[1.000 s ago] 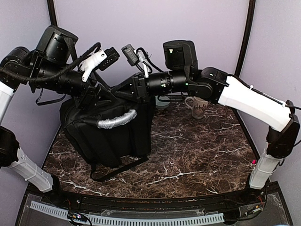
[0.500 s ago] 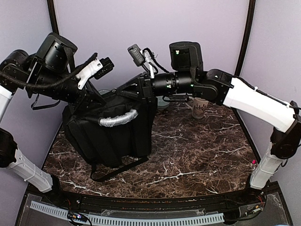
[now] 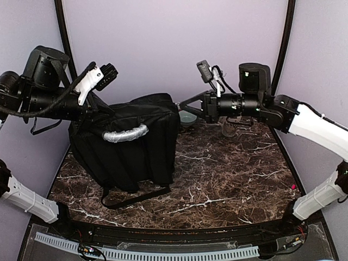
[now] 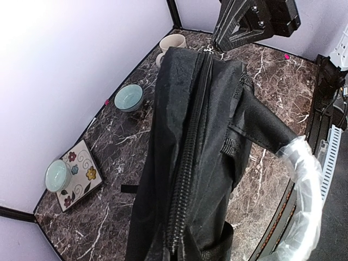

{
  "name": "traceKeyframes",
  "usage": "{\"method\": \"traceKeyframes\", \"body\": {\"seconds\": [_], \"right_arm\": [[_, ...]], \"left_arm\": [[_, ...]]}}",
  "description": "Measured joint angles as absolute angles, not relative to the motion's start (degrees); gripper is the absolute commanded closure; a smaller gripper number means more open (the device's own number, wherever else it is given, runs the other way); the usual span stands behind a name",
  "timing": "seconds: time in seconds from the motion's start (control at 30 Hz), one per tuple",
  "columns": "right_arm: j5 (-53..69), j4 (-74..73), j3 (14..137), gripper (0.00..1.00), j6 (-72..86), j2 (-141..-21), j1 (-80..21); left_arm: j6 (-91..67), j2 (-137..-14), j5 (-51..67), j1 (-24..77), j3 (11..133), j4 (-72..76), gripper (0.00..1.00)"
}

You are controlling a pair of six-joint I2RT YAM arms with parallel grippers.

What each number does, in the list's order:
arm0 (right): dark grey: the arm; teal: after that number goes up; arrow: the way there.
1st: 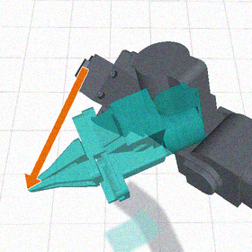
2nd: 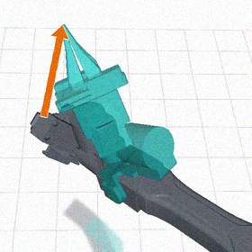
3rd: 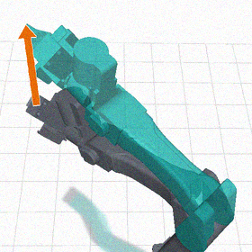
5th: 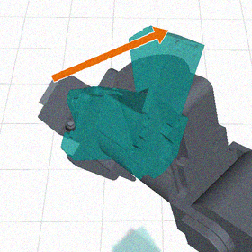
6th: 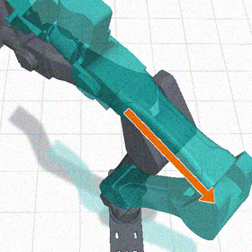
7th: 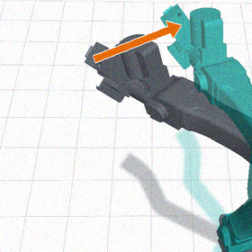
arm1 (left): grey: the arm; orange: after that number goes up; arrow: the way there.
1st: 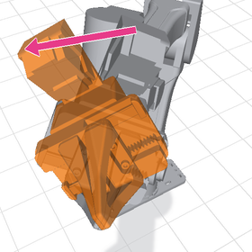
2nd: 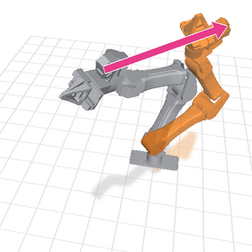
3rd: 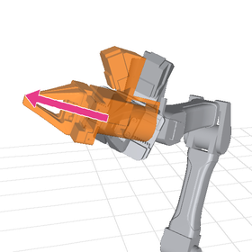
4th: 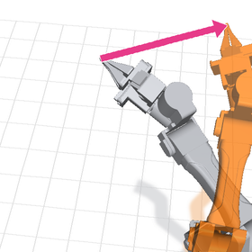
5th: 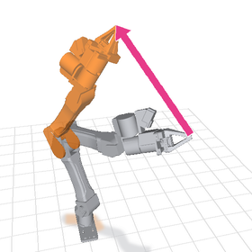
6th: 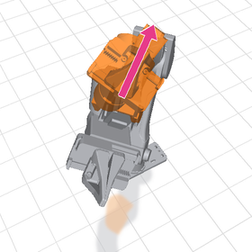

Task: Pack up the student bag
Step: Zip the student bag into the largest pocket of the bag.

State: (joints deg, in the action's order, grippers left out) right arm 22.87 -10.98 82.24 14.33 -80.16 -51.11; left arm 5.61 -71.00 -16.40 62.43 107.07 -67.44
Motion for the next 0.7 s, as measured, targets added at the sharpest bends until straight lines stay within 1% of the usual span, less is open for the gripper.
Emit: {"method": "traceKeyframes", "body": {"seconds": [0.13, 0.23, 0.37, 0.53, 0.57, 0.6, 0.63, 0.67, 0.7], "right_arm": [[24.6, -10.0, 71.7, 1.0, 15.8, -73.8, -47.2], [25.2, -9.2, 69.2, 1.0, 17.5, -72.0, -46.7], [26.2, -9.1, 69.4, 1.0, 19.0, -70.9, -46.9], [24.8, -15.8, 76.1, 1.0, 18.9, -70.0, -46.0], [24.6, -17.2, 77.9, 1.0, 18.8, -70.0, -45.8], [24.4, -18.9, 80.2, 1.0, 18.8, -70.0, -45.7], [24.4, -20.1, 81.9, 1.0, 18.7, -70.0, -45.8], [24.3, -21.5, 83.8, 1.0, 18.5, -70.1, -46.4], [23.7, -22.7, 85.8, 1.0, 18.2, -70.5, -47.3]], "left_arm": [[7.1, -67.9, -15.4, 62.5, 99.9, -60.5, 1.0], [9.1, -63.4, -15.2, 62.5, 91.4, -51.8, 1.0], [12.7, -56.6, -14.8, 62.5, 81.5, -41.5, 1.0], [16.0, -58.3, -15.7, 62.5, 80.8, -36.1, 1.0], [16.4, -59.1, -16.1, 62.5, 81.0, -35.2, 0.98], [16.6, -59.6, -16.6, 62.5, 80.9, -34.2, 0.91], [16.9, -60.0, -17.2, 62.5, 80.5, -33.1, 0.74], [17.1, -60.0, -17.6, 62.5, 79.7, -32.3, 0.45], [17.1, -59.7, -18.0, 62.5, 78.8, -31.7, 0.21]]}}
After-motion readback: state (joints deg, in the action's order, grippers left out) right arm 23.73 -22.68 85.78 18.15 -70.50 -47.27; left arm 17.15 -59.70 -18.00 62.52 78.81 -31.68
